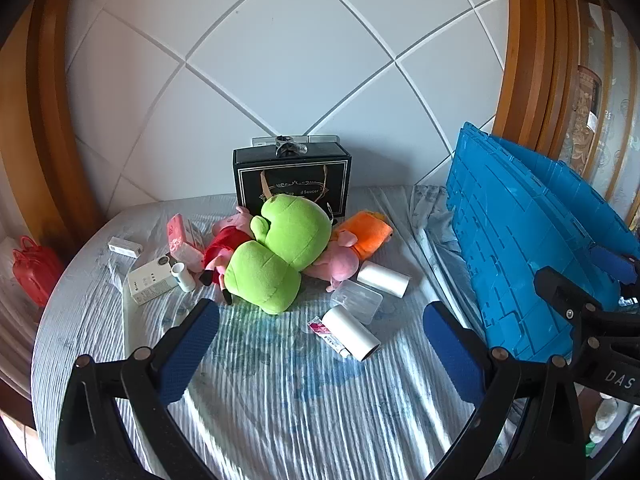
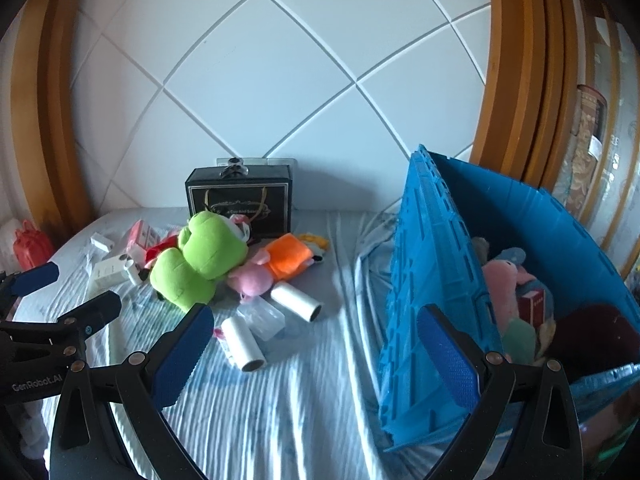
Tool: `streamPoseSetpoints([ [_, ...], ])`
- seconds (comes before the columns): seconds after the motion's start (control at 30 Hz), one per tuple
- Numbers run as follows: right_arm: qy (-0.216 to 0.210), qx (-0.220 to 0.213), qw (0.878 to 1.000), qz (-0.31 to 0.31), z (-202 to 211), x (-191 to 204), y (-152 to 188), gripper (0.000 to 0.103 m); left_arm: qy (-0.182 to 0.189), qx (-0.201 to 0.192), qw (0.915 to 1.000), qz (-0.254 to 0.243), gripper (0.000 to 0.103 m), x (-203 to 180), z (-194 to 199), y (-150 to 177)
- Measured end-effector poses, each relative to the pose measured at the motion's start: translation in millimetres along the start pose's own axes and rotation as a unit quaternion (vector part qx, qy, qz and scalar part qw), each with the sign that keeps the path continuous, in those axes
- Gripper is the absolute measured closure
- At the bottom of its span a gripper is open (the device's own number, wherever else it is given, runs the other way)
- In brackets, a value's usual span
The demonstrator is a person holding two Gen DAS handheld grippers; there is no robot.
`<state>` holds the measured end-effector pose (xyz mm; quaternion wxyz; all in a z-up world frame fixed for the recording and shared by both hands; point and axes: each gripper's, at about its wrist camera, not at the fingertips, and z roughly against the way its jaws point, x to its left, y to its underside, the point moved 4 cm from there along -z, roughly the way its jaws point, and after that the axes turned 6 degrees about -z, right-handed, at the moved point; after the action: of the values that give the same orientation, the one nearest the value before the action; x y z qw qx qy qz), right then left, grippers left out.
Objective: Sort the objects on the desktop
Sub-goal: 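Reach both grippers to the green frog plush and grasp it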
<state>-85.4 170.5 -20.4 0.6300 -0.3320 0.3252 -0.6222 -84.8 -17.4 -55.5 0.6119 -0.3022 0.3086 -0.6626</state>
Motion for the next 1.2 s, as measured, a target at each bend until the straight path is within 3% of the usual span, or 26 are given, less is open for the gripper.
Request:
streamPoseSetpoints([
  [0.3,-0.004,0.015,1.000,0.010,-35,9,-11,0.000,-0.005,0.021,0.9997,0.011,0.000,15,-35,-5],
  [0.5,-0.019,0.040,0.999,0.025,-76,29,-15,0.000,-0.024,0.054,0.9978,0.032,0.000,48,-75,0],
  [0.7,-0.042,0.089,0.994,0.038,-155,62,-21,0.000,-0.085,0.118,0.9876,0.059,0.000,116,-151,-1],
  [0.93,-0.055,0.122,0.991,0.031,-262,108,-57,0.000,-0.096,0.164,0.9790,0.074,0.000,164,-245,-35],
  [1.1,-0.030,0.135,0.990,0.010,-339,127,-93,0.000,-0.082,0.202,0.9747,0.049,0.000,157,-311,-43],
  [1.2,-0.019,0.155,0.988,0.002,-368,124,-94,0.000,-0.081,0.188,0.9788,-0.015,0.000,128,-309,-32],
])
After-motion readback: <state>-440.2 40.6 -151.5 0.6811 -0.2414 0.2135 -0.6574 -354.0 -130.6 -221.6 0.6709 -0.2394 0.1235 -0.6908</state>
